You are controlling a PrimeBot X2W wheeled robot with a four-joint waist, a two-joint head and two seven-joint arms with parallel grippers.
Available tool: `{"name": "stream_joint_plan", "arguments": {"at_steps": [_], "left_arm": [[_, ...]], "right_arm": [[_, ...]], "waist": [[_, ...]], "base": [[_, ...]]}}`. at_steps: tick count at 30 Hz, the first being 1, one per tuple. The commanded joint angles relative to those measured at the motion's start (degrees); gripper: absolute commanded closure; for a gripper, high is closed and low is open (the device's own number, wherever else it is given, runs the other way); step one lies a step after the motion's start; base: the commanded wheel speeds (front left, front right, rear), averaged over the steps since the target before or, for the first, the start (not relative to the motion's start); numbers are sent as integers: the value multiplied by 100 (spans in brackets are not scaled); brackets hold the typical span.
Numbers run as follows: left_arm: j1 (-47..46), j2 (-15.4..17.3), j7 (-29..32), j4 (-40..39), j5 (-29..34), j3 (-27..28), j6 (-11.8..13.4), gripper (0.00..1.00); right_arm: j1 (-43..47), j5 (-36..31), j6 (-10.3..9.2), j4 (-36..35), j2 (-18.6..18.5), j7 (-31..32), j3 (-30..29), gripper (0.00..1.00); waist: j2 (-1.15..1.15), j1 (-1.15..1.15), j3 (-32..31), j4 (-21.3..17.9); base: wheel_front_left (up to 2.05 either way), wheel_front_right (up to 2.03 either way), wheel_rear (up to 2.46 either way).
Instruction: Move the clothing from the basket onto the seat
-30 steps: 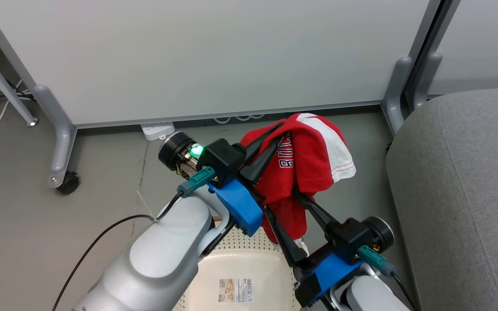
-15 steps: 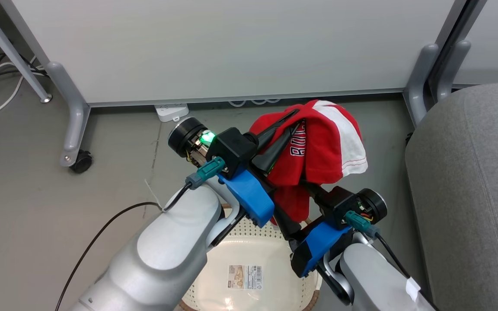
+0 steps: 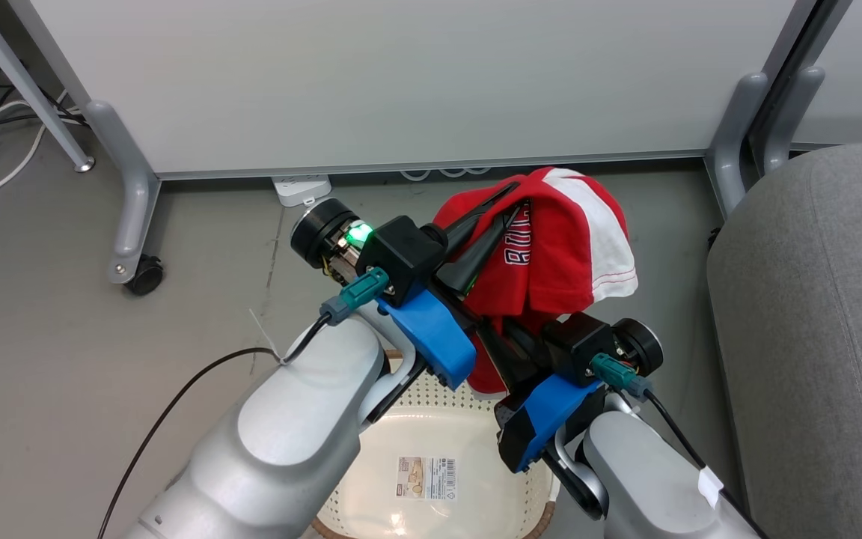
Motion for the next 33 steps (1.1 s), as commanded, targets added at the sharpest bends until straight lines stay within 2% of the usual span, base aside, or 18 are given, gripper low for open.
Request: {"name": "stream_joint_plan", "arguments": {"at_steps": [1,15,16,17,18,33], "left_arm": [[24,9,-19,2,43,37,-24,100],[62,-10,-19,52,79,99,-40,100],[62,-12,-19,55,75,113,-41,97],[60,-13,-19,53,83,124,-42,18],[57,-15,-19,52,96,132,-42,0],[89,-28,-19,48,243,236,-53,0]], "right_arm": [[-13,45,-4,22,-5,0,21,100],[6,81,-4,-20,-5,0,58,100],[3,82,-4,-20,-5,0,62,100],[-1,82,-4,-21,-5,0,66,100],[-4,82,-4,-20,-5,0,69,100],[21,44,-4,-14,-5,0,45,100]], "waist": [[0,-1,-11,-6],[0,-1,-31,-33],[0,-1,-27,-32],[0,-1,-24,-31],[0,-1,-23,-31],[0,-1,-7,-86]], "base": [[0,0,0],[0,0,0],[0,0,0],[0,0,0],[0,0,0],[0,0,0]]}}
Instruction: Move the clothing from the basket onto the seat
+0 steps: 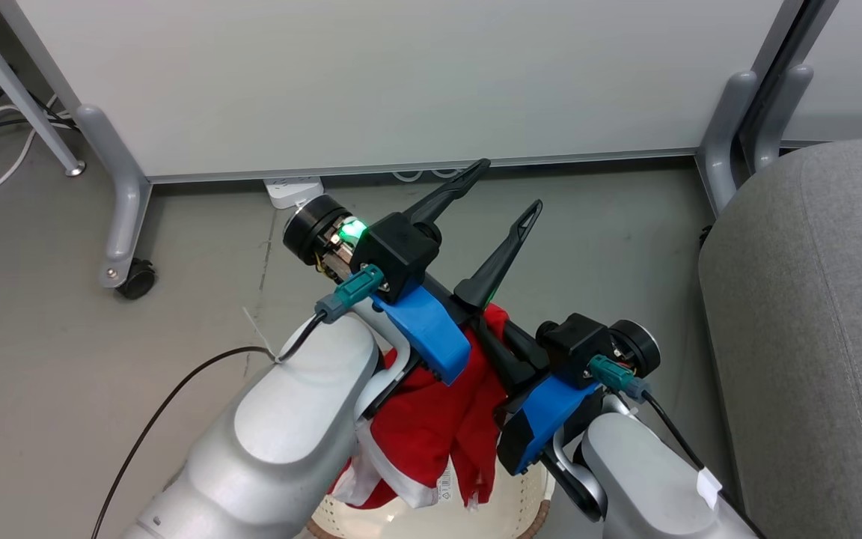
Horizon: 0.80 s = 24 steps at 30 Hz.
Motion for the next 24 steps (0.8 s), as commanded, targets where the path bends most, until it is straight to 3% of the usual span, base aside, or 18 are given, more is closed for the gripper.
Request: {"name": "stream_joint_plan", "arguments": {"at_steps": [1,9,24], "left_arm": [[47,4,-19,-2,38,42,-11,0],[31,16,-19,21,94,98,-14,0],[-57,77,-18,49,166,13,-23,0]], "right_arm": [[11,-8,-4,-8,-5,0,-28,100],[-41,-117,-4,-67,-6,0,-193,100],[-67,-550,-4,-366,-32,-1,-1174,100]], "waist": [[0,0,19,-18],[0,0,133,-232],[0,0,444,-1036]], "base": [[0,0,0],[0,0,0],[0,0,0]]}}
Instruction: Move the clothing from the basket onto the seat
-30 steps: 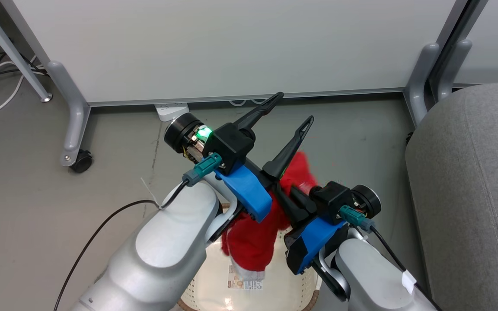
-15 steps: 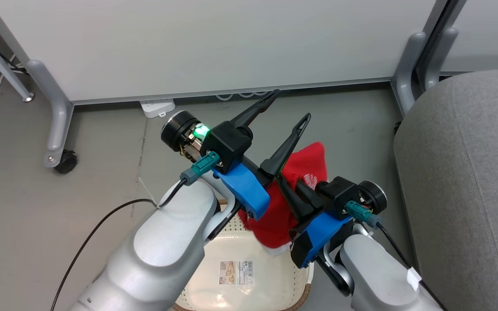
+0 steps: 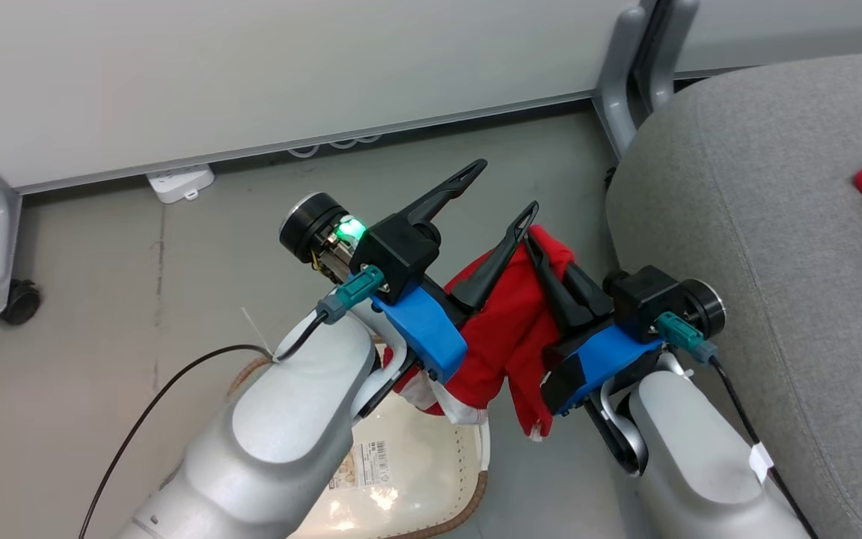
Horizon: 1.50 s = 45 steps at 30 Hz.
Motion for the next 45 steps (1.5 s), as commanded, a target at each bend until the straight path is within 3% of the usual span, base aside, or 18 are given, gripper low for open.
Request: {"name": "stream_joint_plan", "arguments": {"at_steps": [1,28,38,45], "left_arm": [[-37,47,-19,13,27,2,-17,0],[71,173,-18,193,-154,-729,-21,0],[81,184,-18,192,-210,-883,-21,0],[-13,287,-18,118,-228,-826,36,0]], "right_arm": [[12,-42,-4,-41,-21,0,-29,100],[694,-201,-4,-885,-26,0,-1335,100],[895,-217,-4,-975,7,0,-1457,100],[502,-321,-4,-1279,14,0,-1384,100]], "waist": [[0,0,70,-138],[0,0,414,-1975],[0,0,487,-2089],[0,0,644,-2064]], "base": [[0,0,0],[0,0,0],[0,0,0],[0,0,0]]}}
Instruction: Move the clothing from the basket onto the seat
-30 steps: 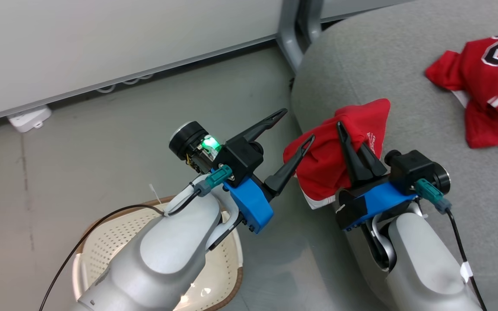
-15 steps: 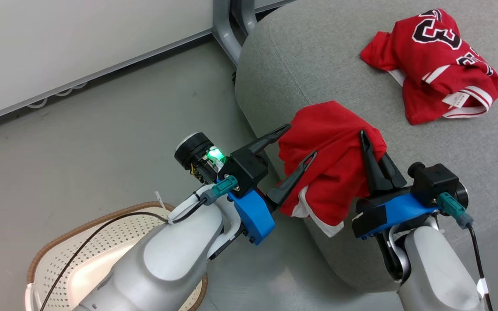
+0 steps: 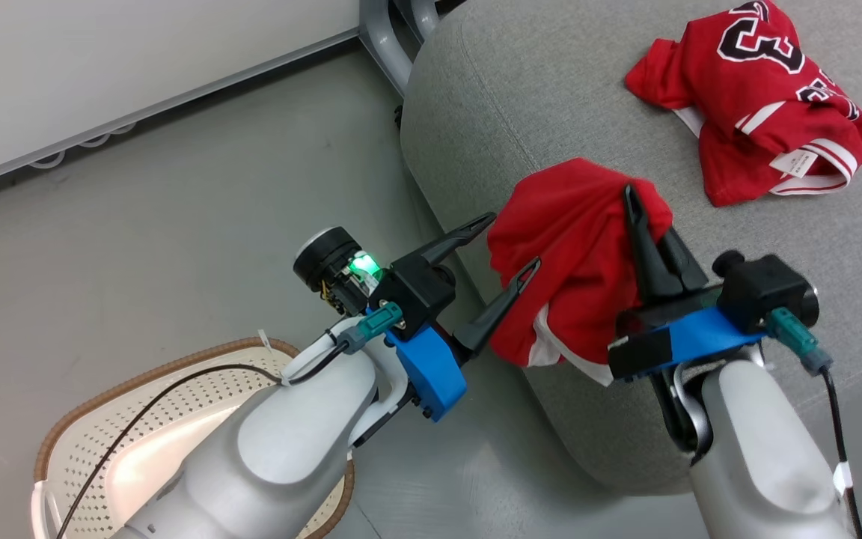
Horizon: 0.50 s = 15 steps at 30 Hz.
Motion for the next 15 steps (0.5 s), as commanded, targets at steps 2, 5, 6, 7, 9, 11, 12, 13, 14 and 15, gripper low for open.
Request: {"name": "stream_joint_plan", "arguments": {"at_steps": [2,5,6,7,9,11,12,13,14,15], "left_arm": [[-59,101,-10,-31,1,23,36,0],[-158,166,29,-82,22,34,47,0],[-190,188,34,-105,32,38,44,0],[-218,210,56,-129,43,37,52,0],[-295,253,78,-187,58,42,59,0],[-376,317,113,-238,88,46,66,0],[-420,354,129,-265,101,56,71,0],[-465,397,155,-297,112,64,76,0],[-514,440,184,-323,120,69,79,0],[-558,485,200,-351,142,72,80,0]], "right_arm": [[-323,-66,-4,-169,-11,-1,-16,100],[-766,-93,-5,-379,-140,-1,-174,100],[-916,-105,-4,-449,-182,-1,-247,100],[-1078,-102,-5,-524,-249,-2,-333,100],[-1410,-106,-5,-657,-416,-1,-531,100],[-1700,-133,-5,-788,-565,-2,-742,100],[-1848,-135,-4,-866,-644,-1,-861,100],[-2009,-126,-5,-940,-725,-2,-1001,100],[-2161,-117,-5,-1011,-823,-2,-1143,100],[-2302,-107,-5,-1061,-912,-1,-1294,100]], "waist": [[0,0,131,-1],[0,0,330,32],[0,0,405,51],[0,0,492,74],[0,0,691,122],[0,0,889,151],[0,0,1004,157],[0,0,1119,159],[0,0,1242,160],[0,0,1350,164]], "base": [[0,0,0],[0,0,0],[0,0,0],[0,0,0],[0,0,0],[0,0,0],[0,0,0],[0,0,0],[0,0,0],[0,0,0]]}}
